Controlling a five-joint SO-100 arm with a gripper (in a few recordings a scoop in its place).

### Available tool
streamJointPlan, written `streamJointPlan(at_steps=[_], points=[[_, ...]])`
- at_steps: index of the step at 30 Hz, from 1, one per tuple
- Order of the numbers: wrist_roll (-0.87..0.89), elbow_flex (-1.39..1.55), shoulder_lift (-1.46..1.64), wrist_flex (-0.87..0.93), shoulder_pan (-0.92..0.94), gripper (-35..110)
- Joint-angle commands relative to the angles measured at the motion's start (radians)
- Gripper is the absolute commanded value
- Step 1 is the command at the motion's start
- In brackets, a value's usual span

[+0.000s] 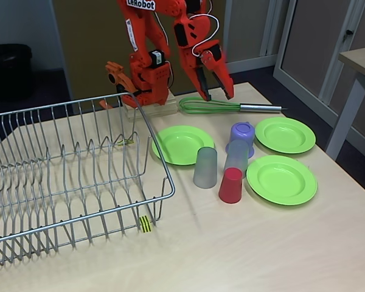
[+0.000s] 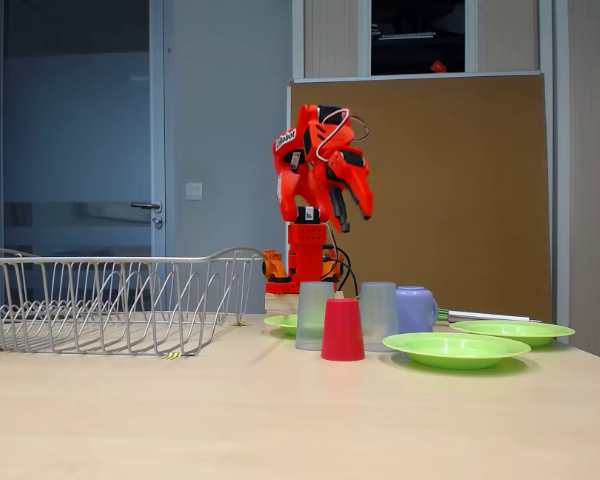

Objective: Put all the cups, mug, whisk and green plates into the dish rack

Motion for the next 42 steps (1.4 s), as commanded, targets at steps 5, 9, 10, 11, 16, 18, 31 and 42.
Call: streamJointPlan(at_steps=[5,9,10,11,16,18,31,42], points=[[0.178,-0.328,-0.31,-0.011,0.072,21],[0.201,-0.465,-0.448,0.017,0.101,23],[0.209,-0.5,-0.482,0.023,0.107,24],[0.213,-0.538,-0.522,0.029,0.112,24],[0.236,-0.775,-0.755,0.075,0.135,31],[0.253,-0.868,-0.848,0.089,0.138,33],[0.449,-1.054,-1.098,0.13,0.152,38],[0.545,-1.042,-1.157,0.132,0.164,39]])
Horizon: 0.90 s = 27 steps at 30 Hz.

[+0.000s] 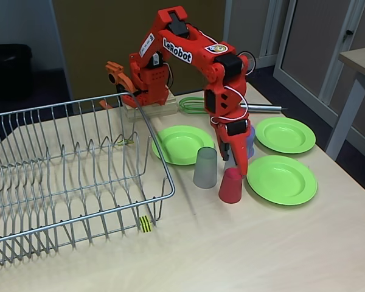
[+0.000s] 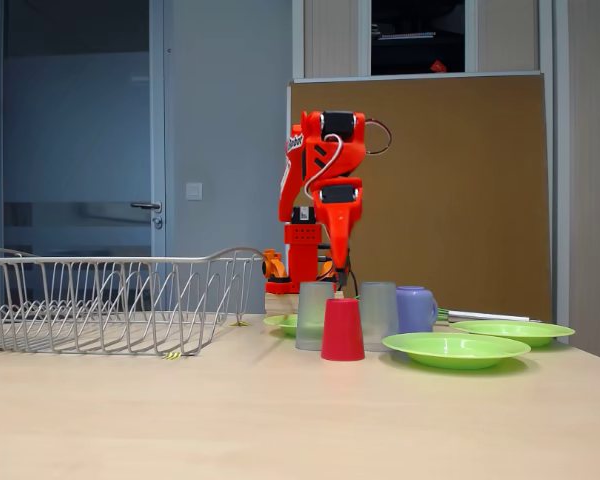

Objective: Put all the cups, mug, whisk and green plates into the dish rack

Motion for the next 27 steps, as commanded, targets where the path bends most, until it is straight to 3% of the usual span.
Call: streamJointPlan(at_steps=[1,16,27], points=[[0.021,-0.015,-0.002,0.014,-0.003,39],[0.037,-0.063,-0.106,-0.003,-0.008,35],[0.043,-0.253,-0.235,0.029,-0.028,30]])
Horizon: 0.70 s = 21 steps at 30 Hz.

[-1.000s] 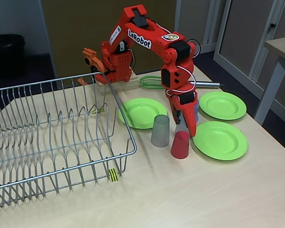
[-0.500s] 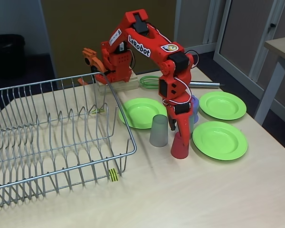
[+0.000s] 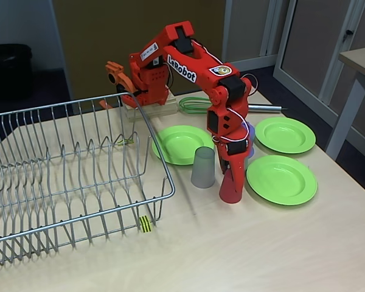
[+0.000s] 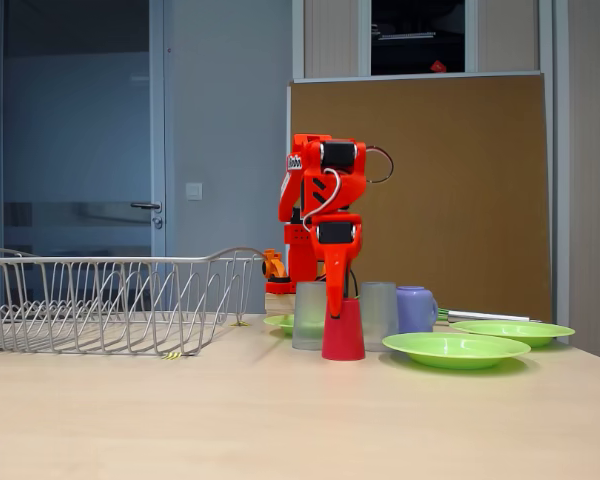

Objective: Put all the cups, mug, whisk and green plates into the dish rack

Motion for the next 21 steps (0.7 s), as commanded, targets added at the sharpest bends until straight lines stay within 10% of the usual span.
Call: streamJointPlan(at_steps=[1,21], points=[[0.008,-0.064,-0.006,0.018,-0.029,30],[-0.006,-0.167,-0.032,0.055,-0.044,7]])
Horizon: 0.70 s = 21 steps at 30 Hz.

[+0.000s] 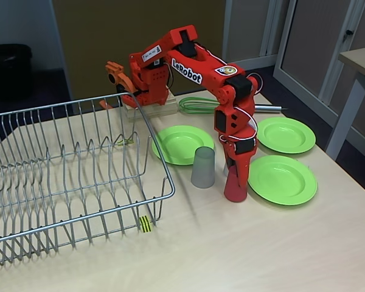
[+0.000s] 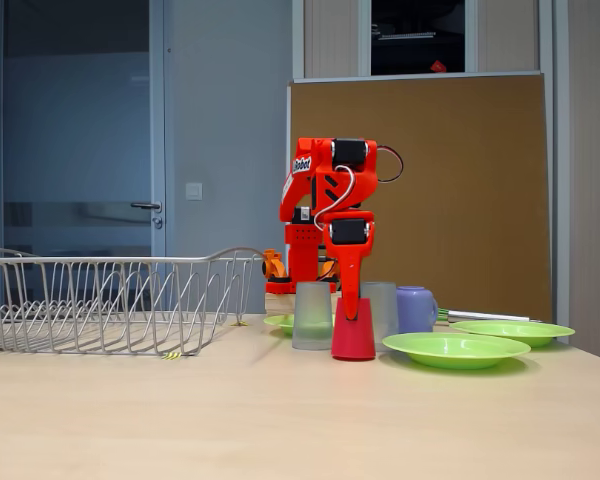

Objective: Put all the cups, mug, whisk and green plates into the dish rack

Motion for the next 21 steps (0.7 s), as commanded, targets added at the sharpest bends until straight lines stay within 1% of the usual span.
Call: streamJointPlan(at_steps=[1,5,10,14,21], points=[[-0.015,-0.075,0.018,0.041,-0.006,6],[-0.069,-0.14,0.025,0.063,0.012,4],[-0.135,-0.164,0.103,0.086,0.048,4],[-0.175,-0.058,0.258,0.091,0.095,5],[-0.279,0.146,0.623,0.114,0.215,4]])
